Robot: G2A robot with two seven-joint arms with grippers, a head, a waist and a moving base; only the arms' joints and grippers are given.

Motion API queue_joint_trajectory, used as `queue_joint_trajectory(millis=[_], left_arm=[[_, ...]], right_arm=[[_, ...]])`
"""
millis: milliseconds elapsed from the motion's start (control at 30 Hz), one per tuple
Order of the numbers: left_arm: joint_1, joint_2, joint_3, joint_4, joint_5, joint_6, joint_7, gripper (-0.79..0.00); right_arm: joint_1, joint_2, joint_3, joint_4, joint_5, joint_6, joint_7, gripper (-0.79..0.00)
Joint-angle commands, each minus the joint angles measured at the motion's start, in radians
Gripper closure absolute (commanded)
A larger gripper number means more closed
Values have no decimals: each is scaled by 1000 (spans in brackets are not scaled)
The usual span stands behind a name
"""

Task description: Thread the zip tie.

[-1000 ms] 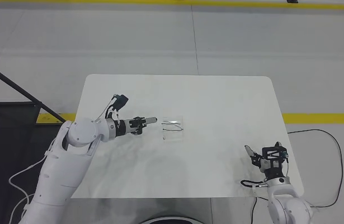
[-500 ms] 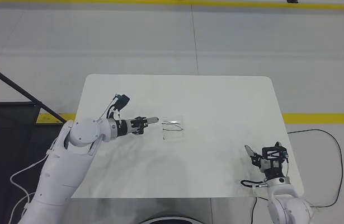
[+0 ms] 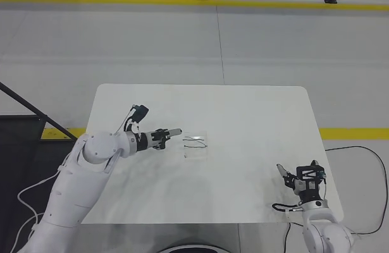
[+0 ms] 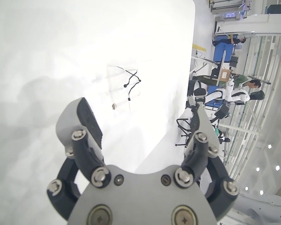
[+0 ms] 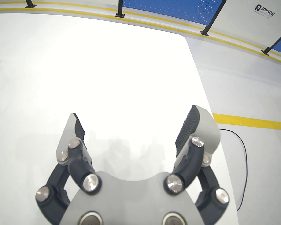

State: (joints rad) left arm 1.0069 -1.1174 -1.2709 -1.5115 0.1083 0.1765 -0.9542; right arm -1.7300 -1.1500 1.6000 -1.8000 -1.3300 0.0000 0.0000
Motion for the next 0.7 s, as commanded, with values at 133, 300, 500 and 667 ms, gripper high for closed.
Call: queue_joint_trajectory(millis=[133,300,500,667], left_arm=[[-15,-1,17,24,-8,-2,8,-785],[-23,-2,23,53,-30,-18,3,-785],[-43,-5,46,94,-45,-29,7,-785],[-57,-8,64,109,-52,-32,13,-785]], right_arm=[[0,0,0,0,0,0,0,-785],[0,0,0,0,0,0,0,-785],[0,0,0,0,0,0,0,-785],[0,0,0,0,0,0,0,-785]])
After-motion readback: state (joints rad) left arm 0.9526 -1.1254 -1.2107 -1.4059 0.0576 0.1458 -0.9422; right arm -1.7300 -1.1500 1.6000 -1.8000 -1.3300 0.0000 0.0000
